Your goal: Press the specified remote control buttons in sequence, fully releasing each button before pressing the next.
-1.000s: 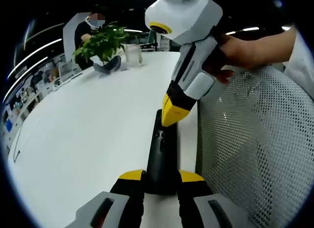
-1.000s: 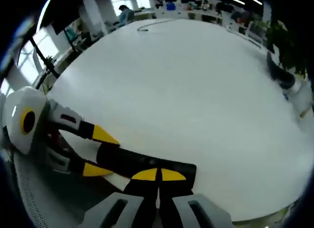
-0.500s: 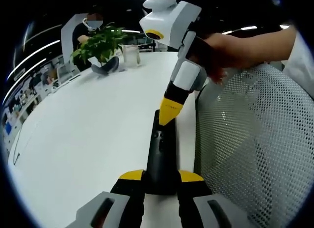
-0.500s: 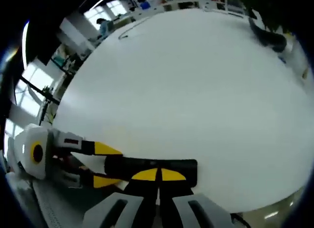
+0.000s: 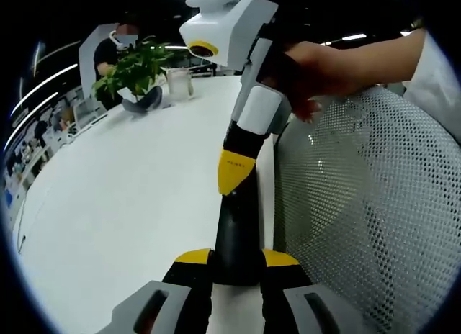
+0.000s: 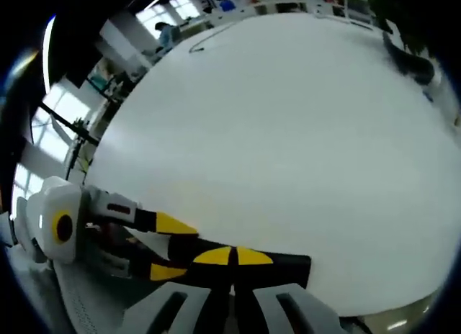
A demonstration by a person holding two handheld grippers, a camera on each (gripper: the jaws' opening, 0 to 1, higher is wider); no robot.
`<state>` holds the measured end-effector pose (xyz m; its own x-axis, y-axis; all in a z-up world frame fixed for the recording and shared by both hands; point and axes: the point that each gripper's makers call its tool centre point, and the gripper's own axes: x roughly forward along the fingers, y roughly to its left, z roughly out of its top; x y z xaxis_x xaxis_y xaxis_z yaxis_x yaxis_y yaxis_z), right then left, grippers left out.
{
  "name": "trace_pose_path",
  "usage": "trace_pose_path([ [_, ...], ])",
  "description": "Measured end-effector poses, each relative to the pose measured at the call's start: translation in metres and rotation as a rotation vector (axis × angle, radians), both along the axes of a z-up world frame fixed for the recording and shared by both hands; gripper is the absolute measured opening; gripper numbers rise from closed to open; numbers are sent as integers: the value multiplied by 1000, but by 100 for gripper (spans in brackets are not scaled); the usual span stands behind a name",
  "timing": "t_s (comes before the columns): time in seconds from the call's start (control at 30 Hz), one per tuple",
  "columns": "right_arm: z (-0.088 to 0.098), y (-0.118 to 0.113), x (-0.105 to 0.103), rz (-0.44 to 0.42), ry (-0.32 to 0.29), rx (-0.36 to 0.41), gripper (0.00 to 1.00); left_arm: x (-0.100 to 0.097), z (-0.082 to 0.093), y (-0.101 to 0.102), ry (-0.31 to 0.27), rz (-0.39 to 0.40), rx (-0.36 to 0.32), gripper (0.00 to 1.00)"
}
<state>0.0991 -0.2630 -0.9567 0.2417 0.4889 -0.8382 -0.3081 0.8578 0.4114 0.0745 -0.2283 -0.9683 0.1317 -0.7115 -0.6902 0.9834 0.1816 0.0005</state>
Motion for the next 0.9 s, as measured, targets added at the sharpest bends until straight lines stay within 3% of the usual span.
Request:
trace_pose_path([
  [0.23, -5, 3, -4, 36, 6, -28, 0, -1, 0, -1, -3, -1, -1, 24],
  [0.43, -6, 1, -3, 10, 28, -4, 0, -1, -1, -1, 1, 0, -1, 24],
  [0.67, -8, 2, -1, 7, -1, -23, 0, -1, 0, 0, 3, 2, -12, 24],
  [0.9, -8, 3, 2, -22, 4, 4, 0, 0, -1, 0, 1, 0, -12, 24],
])
